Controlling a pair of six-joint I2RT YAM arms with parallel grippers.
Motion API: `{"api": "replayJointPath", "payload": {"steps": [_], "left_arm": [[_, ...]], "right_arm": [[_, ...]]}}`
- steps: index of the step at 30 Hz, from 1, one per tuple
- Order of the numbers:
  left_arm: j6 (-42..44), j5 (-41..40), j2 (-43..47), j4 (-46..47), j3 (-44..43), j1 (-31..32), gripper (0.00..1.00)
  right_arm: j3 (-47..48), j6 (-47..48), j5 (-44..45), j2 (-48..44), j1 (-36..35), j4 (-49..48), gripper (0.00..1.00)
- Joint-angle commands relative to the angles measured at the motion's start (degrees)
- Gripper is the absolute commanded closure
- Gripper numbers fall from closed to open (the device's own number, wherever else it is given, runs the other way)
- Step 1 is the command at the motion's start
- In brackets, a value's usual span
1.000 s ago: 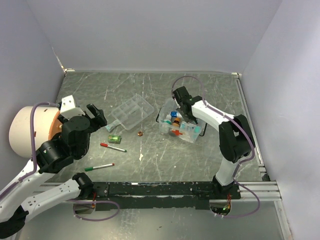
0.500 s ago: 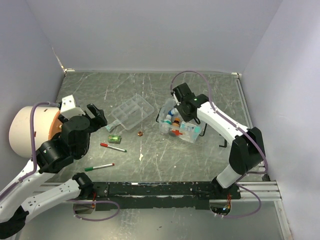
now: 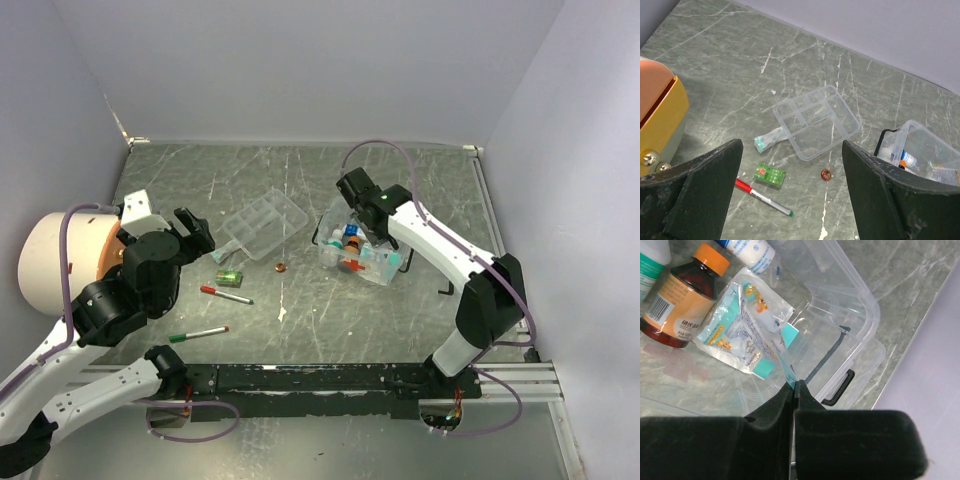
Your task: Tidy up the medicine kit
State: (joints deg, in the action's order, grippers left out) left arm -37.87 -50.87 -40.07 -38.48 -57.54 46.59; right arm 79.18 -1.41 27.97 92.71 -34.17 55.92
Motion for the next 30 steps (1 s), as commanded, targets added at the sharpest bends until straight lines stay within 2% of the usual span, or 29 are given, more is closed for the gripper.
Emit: {"api": "replayJointPath", "payload": {"steps": [1,7,18,26,30], "left_arm": [[0.57,0.47,0.07,1.7,0.5,-0.54,0.09],[0.61,0.51,-0.14,1.74,0.49,-0.63,0.09],[0.65,1.2,-0.47,2.23,0.58,-0.93,0.09],[0.74,2.01,-1.05,2.51,0.43,-1.43,0.09],[0.78,2.25,-0.93,2.64,0.59,-1.67,0.09]], "right_arm": [[0.76,-0.03,0.82,-0.9,-1.68,2.52,1.0],[-1.87,2.05,-3.15,-1.53,-4.83,4.34,1.0],[-1.8,2.92,-7.81,-2.12,-5.8,5.66,1.0],[1.28,-0.3,-7.28,-0.6,-5.45,0.43,1.0],[1.52,-6.03,-10.62,0.16,-1.5,-4.54,1.0]]}}
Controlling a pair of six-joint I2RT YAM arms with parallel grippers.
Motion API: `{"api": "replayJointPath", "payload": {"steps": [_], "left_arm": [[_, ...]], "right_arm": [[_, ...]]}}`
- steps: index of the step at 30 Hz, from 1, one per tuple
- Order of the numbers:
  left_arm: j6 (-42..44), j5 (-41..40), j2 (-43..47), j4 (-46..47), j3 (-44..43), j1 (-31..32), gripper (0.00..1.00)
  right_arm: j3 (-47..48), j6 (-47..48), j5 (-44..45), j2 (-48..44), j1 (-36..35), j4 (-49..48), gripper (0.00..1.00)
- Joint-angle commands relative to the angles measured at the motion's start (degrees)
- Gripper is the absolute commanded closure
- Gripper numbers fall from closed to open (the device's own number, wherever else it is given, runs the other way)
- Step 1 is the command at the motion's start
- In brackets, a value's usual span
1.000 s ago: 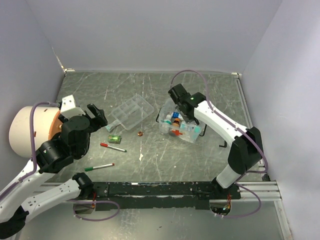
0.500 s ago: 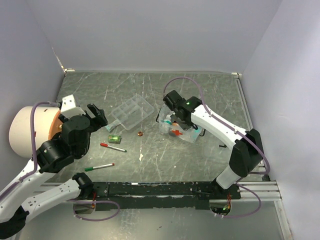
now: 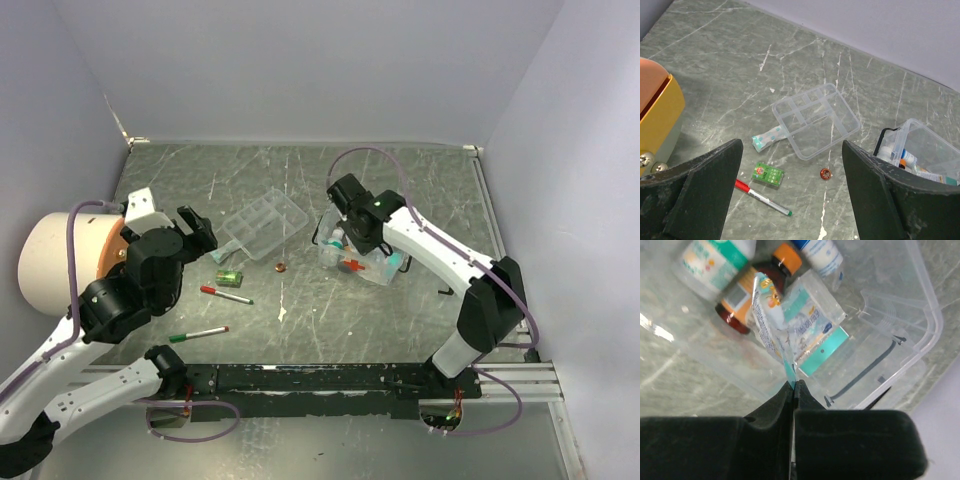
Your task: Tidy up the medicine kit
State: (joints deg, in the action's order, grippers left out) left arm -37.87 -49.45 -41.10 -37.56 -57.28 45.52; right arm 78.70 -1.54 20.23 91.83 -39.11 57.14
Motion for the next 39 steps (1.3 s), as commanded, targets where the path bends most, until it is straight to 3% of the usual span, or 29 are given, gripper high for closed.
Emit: {"api": "replayJointPath", "payload": {"steps": [1,8,22,30,39], "left_arm": [[0.78,0.7,0.14,1.58,0.32,-0.6,0.09],[0.98,0.69,0.37,1.42,0.06,-0.56,0.09],[1.53,0.69,2.08,1.58,0.04,-0.62,0.09],[1.24,1.19,3.12,1.57,0.16,-0.93,0.09],[1.36,1.26,3.69,1.69,0.32,-1.25,0.09]], "right_arm": [[2.52,-8.24,-3.75,1.58,4.87,-5.89,1.0],[5.91,-19.35,-16.64,3.99,10.55,-4.87,1.0],[9.53,-27.35,-40.79,7.51,20.2,-0.66,1.0],[10.82,-21.57,-35.16,11.94,21.55,11.95,1.0],[10.84,-21.21,-23.91,12.05,22.04,14.18,1.0]]}}
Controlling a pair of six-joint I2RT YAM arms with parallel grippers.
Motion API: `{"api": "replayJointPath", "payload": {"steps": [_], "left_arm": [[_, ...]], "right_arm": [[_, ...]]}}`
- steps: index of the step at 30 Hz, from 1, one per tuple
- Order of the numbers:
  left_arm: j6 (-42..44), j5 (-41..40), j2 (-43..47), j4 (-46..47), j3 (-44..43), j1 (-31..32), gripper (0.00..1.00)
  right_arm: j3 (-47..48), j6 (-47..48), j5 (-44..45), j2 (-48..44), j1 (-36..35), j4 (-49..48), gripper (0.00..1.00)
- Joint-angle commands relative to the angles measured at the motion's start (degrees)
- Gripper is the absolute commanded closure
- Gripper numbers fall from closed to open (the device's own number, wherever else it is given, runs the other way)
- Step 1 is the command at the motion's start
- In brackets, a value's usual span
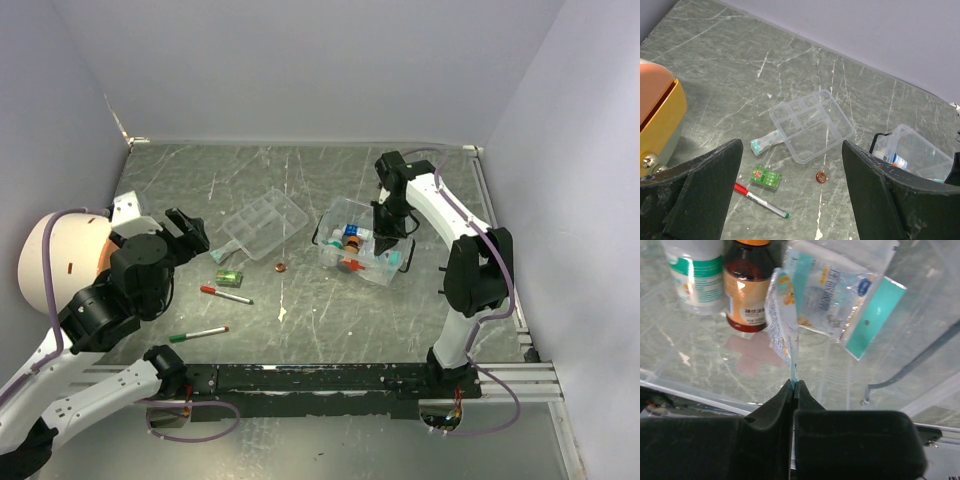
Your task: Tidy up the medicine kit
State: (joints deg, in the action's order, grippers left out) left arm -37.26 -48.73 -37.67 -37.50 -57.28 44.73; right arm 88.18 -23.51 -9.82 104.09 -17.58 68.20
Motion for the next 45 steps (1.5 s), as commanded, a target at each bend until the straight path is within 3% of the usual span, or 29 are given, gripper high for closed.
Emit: {"api": "replayJointPath", "payload": {"steps": [1,8,17,22,27,33,40,45], "left_arm": [[0.74,0.5,0.16,1.56,0.23,-0.51,0.09],[0.68,0.34,-0.12,1.52,0.31,-0.53,0.09],[1.08,1.12,-1.4,1.69,0.21,-0.87,0.09],[4.51,6.12,-2.17,4.63,1.02,-0.87,0.08],[9.91,17.84,-4.76,9.5,2.15,-0.86,0.04],[10.14,30.27,-14.92,8.98,-0.38,-0.87,0.0],[5.07,30.59,-24.45,4.52,-1.58,-0.85,0.04],[0.33,28.17,-28.54,5.22,0.41,-0.88,0.11]], "right_arm": [[1.52,0.91,7.28,-0.13,0.53,3.23,0.96],[4.27,1.17,12.26,-2.01,0.39,3.26,0.71],[4.68,2.27,15.79,-9.6,0.0,-1.71,0.66],[-6.05,-0.36,17.75,-21.76,-0.01,-15.76,0.62],[-22.06,-6.03,23.39,-35.94,-0.02,-26.44,0.56],[-31.86,-14.23,32.8,-45.57,-0.02,-24.18,0.42],[-38.04,-19.77,37.92,-52.48,-0.05,-18.32,0.41],[-39.67,-18.79,34.63,-55.01,-0.03,-20.03,0.43]]}}
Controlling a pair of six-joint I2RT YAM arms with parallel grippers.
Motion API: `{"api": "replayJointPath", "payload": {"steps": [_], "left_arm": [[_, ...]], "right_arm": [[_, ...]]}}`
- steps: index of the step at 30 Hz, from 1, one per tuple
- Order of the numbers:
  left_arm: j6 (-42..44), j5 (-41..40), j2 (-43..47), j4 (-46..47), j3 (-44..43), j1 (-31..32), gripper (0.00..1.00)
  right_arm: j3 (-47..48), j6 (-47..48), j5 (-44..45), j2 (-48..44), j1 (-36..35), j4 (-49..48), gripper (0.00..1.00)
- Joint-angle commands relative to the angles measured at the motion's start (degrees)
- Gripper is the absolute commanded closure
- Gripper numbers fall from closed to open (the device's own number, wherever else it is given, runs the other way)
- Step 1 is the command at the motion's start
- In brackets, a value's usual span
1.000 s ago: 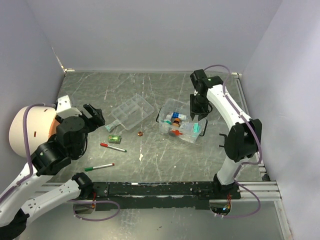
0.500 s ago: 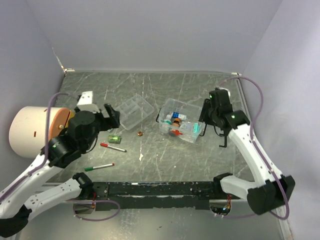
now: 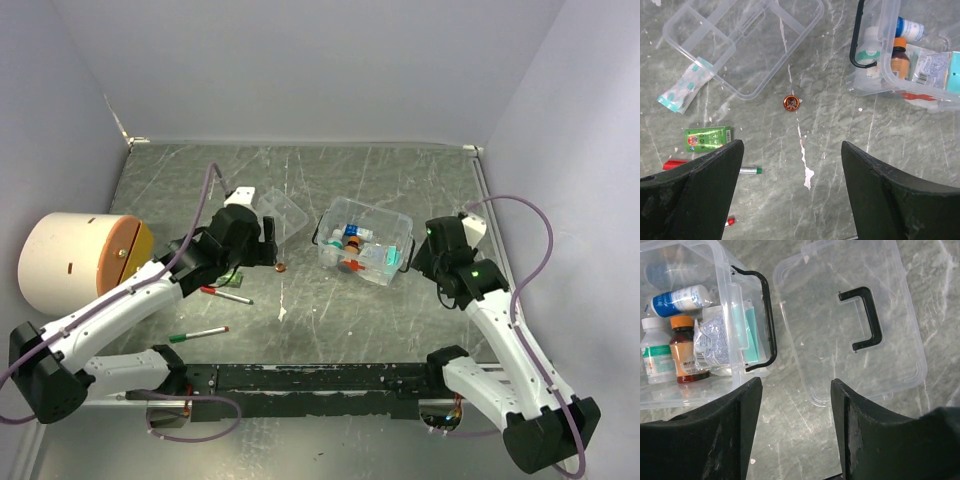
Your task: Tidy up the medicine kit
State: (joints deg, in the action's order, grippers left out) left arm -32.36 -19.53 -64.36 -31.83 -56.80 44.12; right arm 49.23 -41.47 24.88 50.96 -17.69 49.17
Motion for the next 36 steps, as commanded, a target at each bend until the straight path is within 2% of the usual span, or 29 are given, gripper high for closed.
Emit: {"api": "replayJointPath", "payload": {"steps": [1,4,7,9,12,16,20,25,31,36], "left_arm": [[-5.66,-3.09,-2.88,-0.65,-0.17,-0.31,0.11],[-9.16,-6.64,-7.34,-0.56,-0.73,-1.85,0.13],[-10.32,-4.45,-11.91,1.67,-2.42,-6.94,0.2],[-9.46,-3.12,-15.09,4.74,-3.37,-9.86,0.28],[-8.19,-6.63,-21.64,7.22,-6.77,-11.62,0.33],[-4.93,-4.28,-32.58,8.78,-11.96,-13.06,0.41],[-3.07,-1.88,-40.63,9.24,-15.83,-13.18,0.5],[-1.28,3.82,-45.98,10.42,-17.86,-13.22,0.53],[-0.03,12.13,-48.66,12.23,-19.52,-12.57,0.54],[-1.13,18.61,-50.93,14.02,-21.32,-11.88,0.52]], "right_arm": [[-0.59,0.47,-1.38,-2.31,0.07,-2.45,0.43],[0.51,4.45,-8.15,-2.32,0.12,-7.28,0.44],[2.18,6.98,-14.92,-1.01,0.09,-11.98,0.46],[3.75,7.96,-18.46,0.13,0.03,-15.23,0.47],[6.22,9.09,-24.87,1.74,-0.33,-20.86,0.48],[7.86,9.35,-30.33,4.48,-2.98,-25.85,0.48],[9.55,8.75,-27.62,6.05,-8.92,-28.2,0.48],[8.82,7.56,-23.0,7.19,-17.4,-29.83,0.48],[5.31,5.62,-21.11,7.12,-20.34,-31.58,0.48],[6.01,5.91,-18.4,8.22,-23.22,-30.94,0.48]]}}
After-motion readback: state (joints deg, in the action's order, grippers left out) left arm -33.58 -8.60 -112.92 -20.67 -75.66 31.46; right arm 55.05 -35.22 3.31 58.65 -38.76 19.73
